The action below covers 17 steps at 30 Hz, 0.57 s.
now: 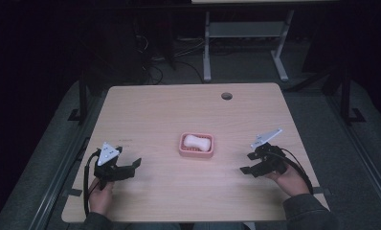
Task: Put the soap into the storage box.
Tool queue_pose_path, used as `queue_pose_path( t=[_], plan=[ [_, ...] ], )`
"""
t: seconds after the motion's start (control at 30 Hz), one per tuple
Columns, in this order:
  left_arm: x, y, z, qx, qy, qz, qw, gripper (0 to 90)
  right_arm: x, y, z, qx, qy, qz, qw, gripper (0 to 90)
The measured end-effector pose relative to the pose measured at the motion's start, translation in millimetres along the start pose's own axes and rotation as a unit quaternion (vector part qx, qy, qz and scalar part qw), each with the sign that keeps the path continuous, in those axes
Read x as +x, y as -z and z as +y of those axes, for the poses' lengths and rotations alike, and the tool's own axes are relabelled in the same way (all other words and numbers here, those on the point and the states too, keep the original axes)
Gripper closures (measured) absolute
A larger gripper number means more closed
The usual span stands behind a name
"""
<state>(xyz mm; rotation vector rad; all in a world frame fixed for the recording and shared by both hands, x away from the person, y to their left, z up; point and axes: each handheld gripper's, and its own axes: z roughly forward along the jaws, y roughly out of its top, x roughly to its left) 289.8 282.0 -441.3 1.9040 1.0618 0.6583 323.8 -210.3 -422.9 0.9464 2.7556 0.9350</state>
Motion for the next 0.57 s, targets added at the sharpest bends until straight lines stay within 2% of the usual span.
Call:
queue_pose_path(
  t=[0.57],
  plan=[
    [-4.2, -2.0, 0.2, 0.006, -0.009, -0.001, 0.9999, 14.4, 14.5, 6.8, -27.3, -0.014, -0.005, -0.007, 0.9999, 33.4]
  ],
)
